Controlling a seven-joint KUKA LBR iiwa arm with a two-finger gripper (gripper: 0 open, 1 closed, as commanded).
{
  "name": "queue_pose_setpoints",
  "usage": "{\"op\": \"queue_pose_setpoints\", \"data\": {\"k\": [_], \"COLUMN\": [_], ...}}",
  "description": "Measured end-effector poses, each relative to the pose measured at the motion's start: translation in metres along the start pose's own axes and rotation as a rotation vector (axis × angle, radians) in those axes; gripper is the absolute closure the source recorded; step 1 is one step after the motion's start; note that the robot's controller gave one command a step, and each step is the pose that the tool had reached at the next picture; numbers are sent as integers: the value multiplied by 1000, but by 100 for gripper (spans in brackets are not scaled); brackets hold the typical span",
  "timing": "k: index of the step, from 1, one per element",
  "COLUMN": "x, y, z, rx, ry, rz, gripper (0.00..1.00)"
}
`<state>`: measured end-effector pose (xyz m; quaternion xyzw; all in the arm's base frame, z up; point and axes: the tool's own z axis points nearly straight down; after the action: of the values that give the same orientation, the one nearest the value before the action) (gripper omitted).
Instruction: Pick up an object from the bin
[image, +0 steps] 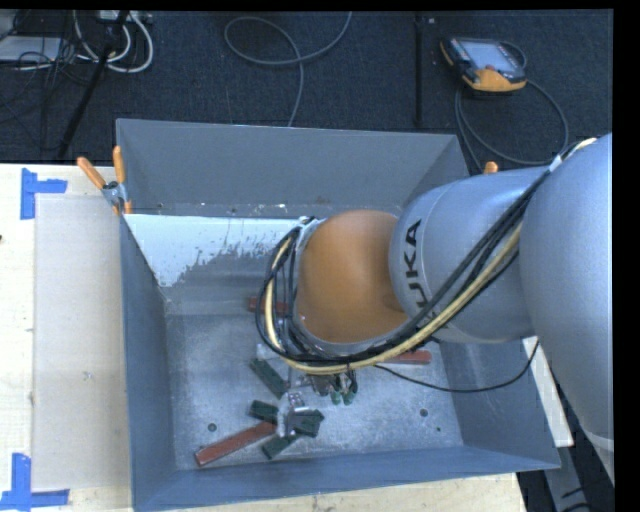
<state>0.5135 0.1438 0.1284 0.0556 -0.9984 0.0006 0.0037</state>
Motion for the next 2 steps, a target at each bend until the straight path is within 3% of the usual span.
{"op": "queue_pose_setpoints", "data": {"k": [1,2], "x": [17,13], "y": [30,45], "z": [2,48], "rx": [0,0], "ry": [-5,-9], "rz": [-226,-325], "gripper": [0,0]}}
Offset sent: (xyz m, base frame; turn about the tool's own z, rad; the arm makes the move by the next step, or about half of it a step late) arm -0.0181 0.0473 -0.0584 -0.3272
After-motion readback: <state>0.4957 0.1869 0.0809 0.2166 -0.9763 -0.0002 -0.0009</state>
